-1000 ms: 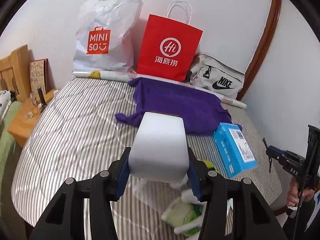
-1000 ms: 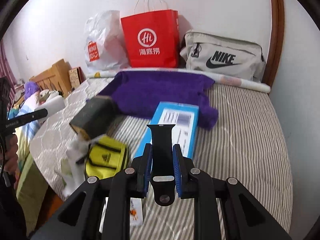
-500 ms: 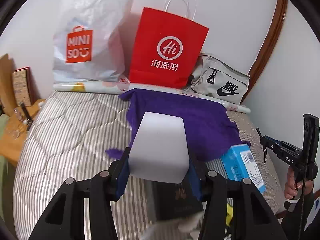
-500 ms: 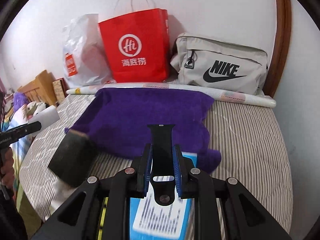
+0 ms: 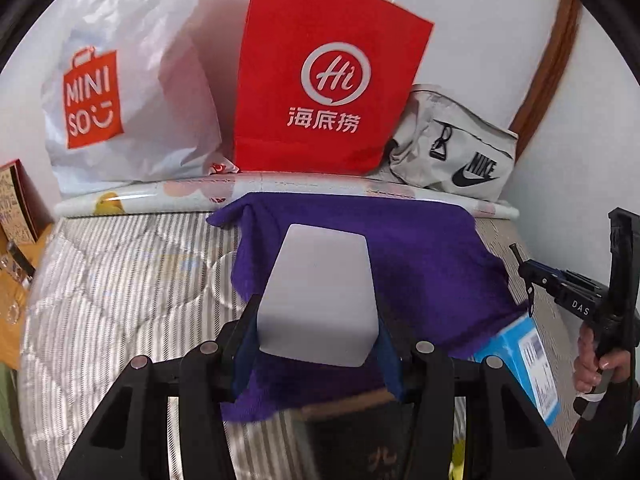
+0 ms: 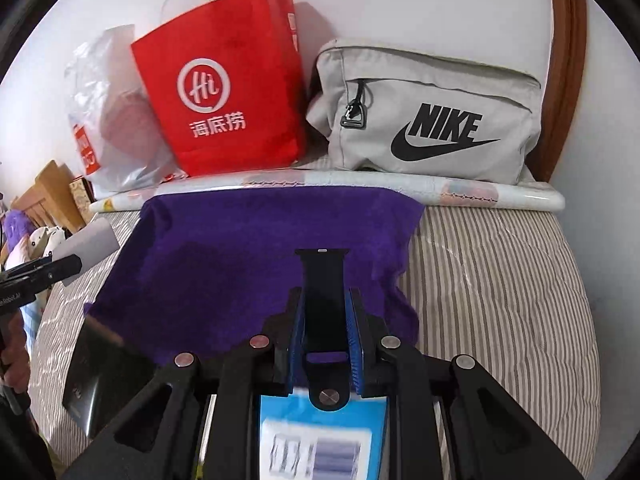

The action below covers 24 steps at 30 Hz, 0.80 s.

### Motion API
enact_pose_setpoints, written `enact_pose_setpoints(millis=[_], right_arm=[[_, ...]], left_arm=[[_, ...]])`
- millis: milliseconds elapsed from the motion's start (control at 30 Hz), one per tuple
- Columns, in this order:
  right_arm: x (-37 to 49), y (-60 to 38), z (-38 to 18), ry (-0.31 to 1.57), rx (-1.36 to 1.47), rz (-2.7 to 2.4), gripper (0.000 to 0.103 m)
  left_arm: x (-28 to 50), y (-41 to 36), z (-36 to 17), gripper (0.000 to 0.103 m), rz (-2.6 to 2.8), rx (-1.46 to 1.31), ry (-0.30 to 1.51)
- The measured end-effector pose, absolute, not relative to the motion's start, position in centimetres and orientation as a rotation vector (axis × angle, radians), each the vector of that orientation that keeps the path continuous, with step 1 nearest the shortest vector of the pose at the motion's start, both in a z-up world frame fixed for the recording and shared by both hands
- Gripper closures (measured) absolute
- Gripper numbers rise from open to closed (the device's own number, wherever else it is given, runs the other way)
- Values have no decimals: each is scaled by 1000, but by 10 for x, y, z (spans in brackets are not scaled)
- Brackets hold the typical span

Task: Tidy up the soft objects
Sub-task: 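Carry the foam block onto the purple towel and release while the right tool drops the strap there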

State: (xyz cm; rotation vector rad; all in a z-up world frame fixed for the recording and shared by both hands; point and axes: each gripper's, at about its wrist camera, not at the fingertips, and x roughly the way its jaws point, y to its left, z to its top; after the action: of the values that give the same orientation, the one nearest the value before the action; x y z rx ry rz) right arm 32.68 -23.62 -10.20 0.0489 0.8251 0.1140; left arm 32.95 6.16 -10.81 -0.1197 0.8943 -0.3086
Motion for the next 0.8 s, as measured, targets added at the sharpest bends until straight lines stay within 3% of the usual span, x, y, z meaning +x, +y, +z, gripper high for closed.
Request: enact_pose_setpoints(millis=[800], right_arm=[[418, -244, -146, 966, -62, 247, 83]], left_arm=[[402, 32, -143, 53, -137, -177, 1001]])
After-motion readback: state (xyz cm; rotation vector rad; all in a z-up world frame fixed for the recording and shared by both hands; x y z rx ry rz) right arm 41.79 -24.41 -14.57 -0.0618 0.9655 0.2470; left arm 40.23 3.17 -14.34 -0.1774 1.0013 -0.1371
